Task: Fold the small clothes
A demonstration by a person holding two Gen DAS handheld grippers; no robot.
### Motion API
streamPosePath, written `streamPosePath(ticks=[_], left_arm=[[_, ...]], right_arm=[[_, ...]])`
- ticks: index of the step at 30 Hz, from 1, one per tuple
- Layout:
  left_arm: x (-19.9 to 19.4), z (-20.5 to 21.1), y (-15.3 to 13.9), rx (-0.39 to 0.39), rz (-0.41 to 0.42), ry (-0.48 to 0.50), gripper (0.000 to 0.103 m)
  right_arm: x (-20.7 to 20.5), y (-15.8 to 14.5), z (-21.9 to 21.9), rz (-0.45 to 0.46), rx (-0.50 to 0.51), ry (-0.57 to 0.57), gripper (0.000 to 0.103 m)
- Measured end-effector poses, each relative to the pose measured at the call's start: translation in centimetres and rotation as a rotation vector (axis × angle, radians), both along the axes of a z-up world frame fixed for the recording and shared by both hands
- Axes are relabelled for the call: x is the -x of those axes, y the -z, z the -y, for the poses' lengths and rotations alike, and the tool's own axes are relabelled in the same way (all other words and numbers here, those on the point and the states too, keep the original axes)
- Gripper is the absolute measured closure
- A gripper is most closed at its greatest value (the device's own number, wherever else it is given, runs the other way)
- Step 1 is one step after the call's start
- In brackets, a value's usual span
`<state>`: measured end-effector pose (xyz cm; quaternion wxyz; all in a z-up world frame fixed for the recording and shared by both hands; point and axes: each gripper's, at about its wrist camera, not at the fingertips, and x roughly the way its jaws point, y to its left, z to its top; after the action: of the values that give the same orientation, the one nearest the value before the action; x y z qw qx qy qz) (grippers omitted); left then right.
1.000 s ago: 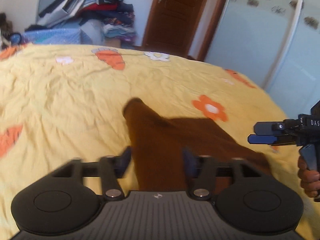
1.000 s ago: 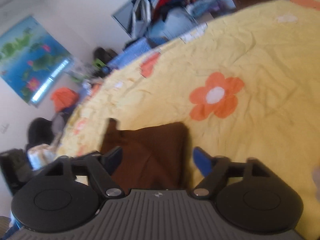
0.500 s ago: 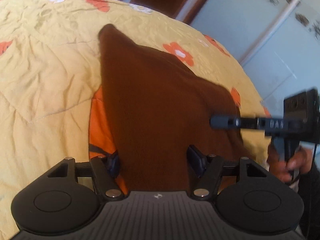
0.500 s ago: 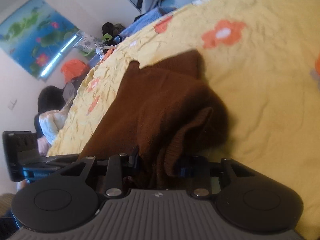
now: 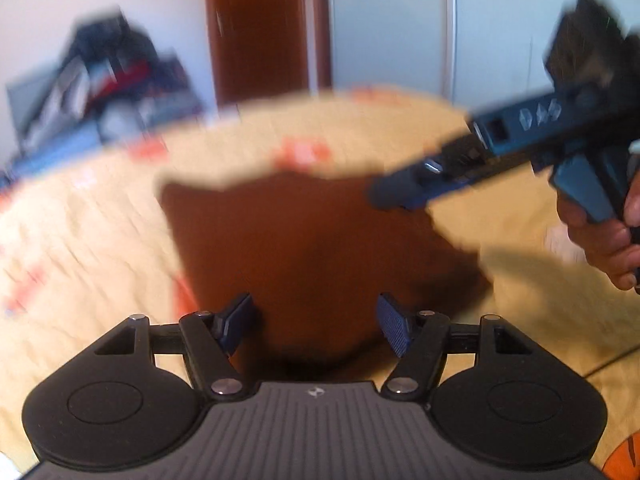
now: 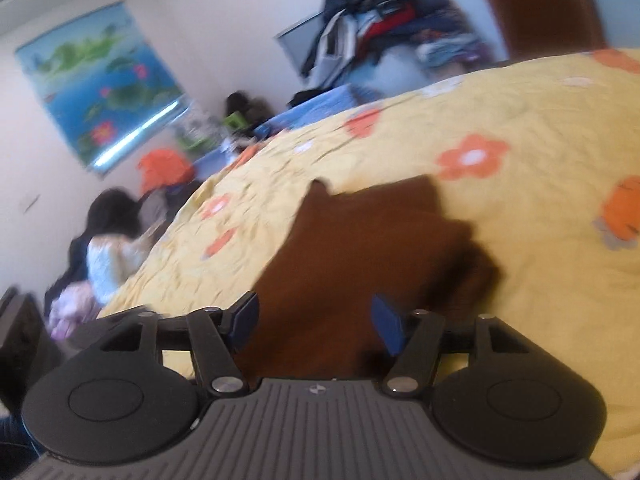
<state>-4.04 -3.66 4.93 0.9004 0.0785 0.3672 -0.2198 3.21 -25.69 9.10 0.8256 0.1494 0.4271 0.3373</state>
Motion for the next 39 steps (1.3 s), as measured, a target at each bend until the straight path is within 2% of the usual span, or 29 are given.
streamPosePath(ticks=[1,3,4,6,8,9,10,12,15,18,21,26,33,37,39], left_arm=[[-0.4,0.3,1.3,-0.020,-0.023,-0.001,0.032],[0.3,0.5,2.2,-0.037,0.049,0.008,0.030],[0.5,0.3,1.9,-0.031,0.045,-0.001,0.030],[1.4,-0.5,0.6,0.014,0.036,-0.016,0.030],[2.9,-1.7,-0.8,0.062,0.063,-0.045,0.030],[3.5,-2.2,-1.4,0.070,0.080,-0.063,0.030],[4.0,-2.6,-2.0,0.071,0.097,-0.085,0.030],[4.4,-3.0,-3.0,0.066,0.129,-0.137,0.029],[3.9,-2.9,-3.7,0.019,0.154,-0.188,0.029],[2.9,-3.0,-3.9,-0.043,0.194,-0.245,0.029],[1.9,-3.1,-3.3,-0.036,0.164,-0.265,0.027],[3.3,-1.7,-1.5,-0.114,0.110,-0.265,0.027],[5.2,-0.3,0.4,-0.160,0.026,-0.318,0.026],[5.5,-0.3,1.5,-0.146,-0.030,-0.374,0.026],[5.3,-0.4,1.7,-0.130,-0.041,-0.414,0.020]], right_arm=[[-0.4,0.7,-0.9,-0.021,0.014,-0.022,0.036],[-1.2,3.5,-1.9,-0.099,0.063,-0.037,0.040],[-1.1,4.2,-1.4,-0.067,0.035,-0.027,0.045],[-1.0,4.0,-0.5,-0.090,0.006,-0.006,0.048],[-0.3,2.5,0.1,-0.108,0.018,0.018,0.044],[0.3,1.5,0.6,-0.101,0.018,0.029,0.037],[1.3,0.8,1.0,-0.085,0.017,0.035,0.024],[3.4,0.1,1.7,-0.055,0.027,0.058,0.009],[5.6,0.9,2.0,-0.076,0.067,0.073,0.006],[6.4,2.5,1.6,-0.122,0.170,0.094,0.006],[7.1,2.9,1.6,-0.126,0.175,0.092,0.000],[7.3,3.1,0.9,-0.111,0.210,0.094,0.000],[8.7,3.4,-1.6,-0.001,0.377,0.084,0.000],[9.1,3.7,-1.9,0.038,0.441,0.122,0.000],[9.1,4.1,-2.1,0.065,0.474,0.155,0.000]])
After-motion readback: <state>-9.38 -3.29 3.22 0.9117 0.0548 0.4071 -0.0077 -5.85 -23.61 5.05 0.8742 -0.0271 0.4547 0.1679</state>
